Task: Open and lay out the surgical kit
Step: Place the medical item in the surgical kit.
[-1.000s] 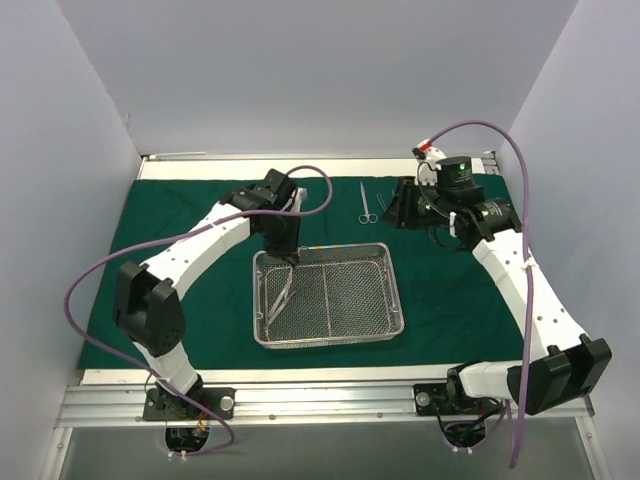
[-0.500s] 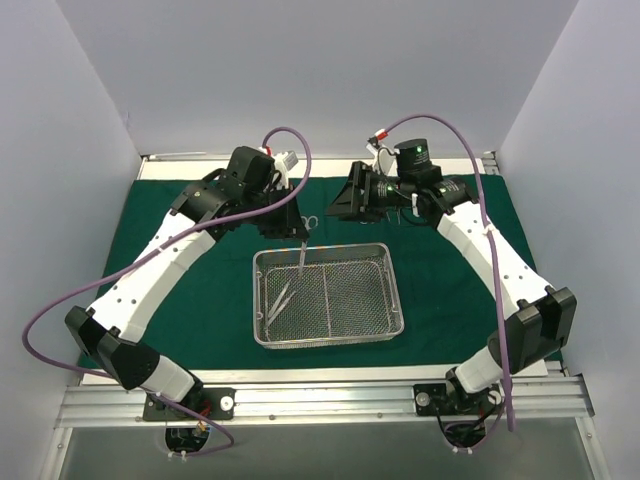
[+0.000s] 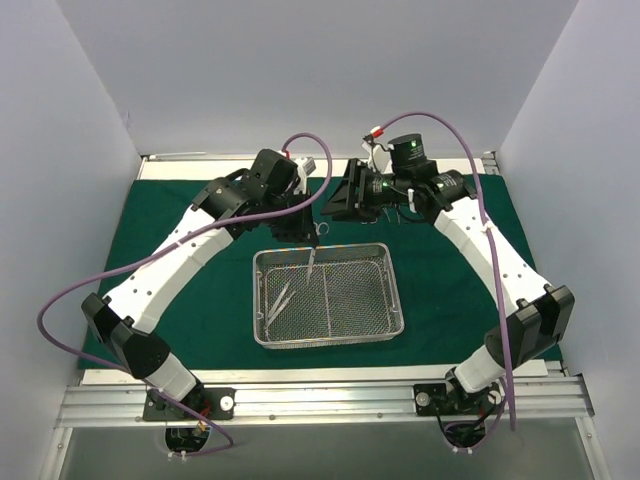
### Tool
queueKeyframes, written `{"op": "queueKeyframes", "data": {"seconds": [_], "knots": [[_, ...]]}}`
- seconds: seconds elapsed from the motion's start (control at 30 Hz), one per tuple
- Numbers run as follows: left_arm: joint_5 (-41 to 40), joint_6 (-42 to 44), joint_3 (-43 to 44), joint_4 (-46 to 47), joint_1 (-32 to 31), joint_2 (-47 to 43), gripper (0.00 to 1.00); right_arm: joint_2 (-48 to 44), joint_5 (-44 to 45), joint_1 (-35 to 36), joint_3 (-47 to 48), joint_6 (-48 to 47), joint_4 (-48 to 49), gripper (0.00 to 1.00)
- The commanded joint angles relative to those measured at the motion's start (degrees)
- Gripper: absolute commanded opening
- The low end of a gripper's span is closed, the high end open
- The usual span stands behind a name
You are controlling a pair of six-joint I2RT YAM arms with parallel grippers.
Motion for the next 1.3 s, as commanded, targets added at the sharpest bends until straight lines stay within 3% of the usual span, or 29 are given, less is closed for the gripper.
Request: {"op": "queueKeyframes", "data": {"seconds": [0.0,0.27,0.33,0.37,0.47,0.53,0.63,0.67,0.8,0.93,1.0,1.1,1.13,1.27], "knots": [[-1.17,0.17,5.18,-0.13,-0.32,0.64,0.02,0.5,0.12,1.42,1.73,-0.25,-2.3,0.43],[-0.82,1.22,9.49,-1.89,-0.76,3.37,0.02,1.38,-0.58,2.56,0.84,-0.69,-2.65,0.37],[-0.38,1.4,9.93,-2.06,-0.84,3.72,0.02,1.91,-1.19,2.74,0.93,-0.6,-2.48,0.29],[-0.38,1.48,10.46,-2.15,-0.84,3.9,0.02,2.0,-1.63,2.74,0.85,-0.51,-1.86,0.18],[-0.11,1.84,10.99,-2.41,-0.93,3.9,0.02,2.61,-3.13,2.74,0.93,-0.25,-0.9,0.0],[-0.37,2.01,11.25,-2.68,-0.93,3.81,0.02,2.35,-3.04,2.74,1.28,-0.16,-0.19,0.0],[-0.81,2.01,10.47,-2.86,-0.85,2.58,0.25,1.47,-2.17,2.48,1.55,-0.07,0.78,0.0],[-0.64,1.84,9.59,-2.42,-0.84,0.93,0.43,1.29,-2.34,2.39,1.2,0.45,1.56,0.0],[5.14,0.96,0.82,4.16,0.29,-5.41,0.56,-0.72,-4.09,2.04,-1.35,2.91,6.04,0.0],[8.94,-1.41,-10.08,11.19,0.12,-10.86,0.55,-3.45,-5.06,1.25,-3.2,6.08,10.35,0.0],[8.86,-2.03,-11.42,11.65,-0.49,-11.48,0.52,-3.98,-4.71,0.98,-3.11,7.39,10.71,0.0],[9.11,-2.91,-12.3,13.05,-0.93,-12.01,0.45,-4.42,-4.27,1.07,-3.28,8.45,10.97,0.0],[9.38,-3.17,-12.21,13.14,-0.93,-12.01,0.37,-4.59,-4.36,1.07,-3.37,9.24,11.5,0.0],[9.73,-3.61,-12.91,13.14,-1.28,-12.27,0.29,-5.21,-4.36,1.25,-3.46,11.35,12.99,0.0]]}}
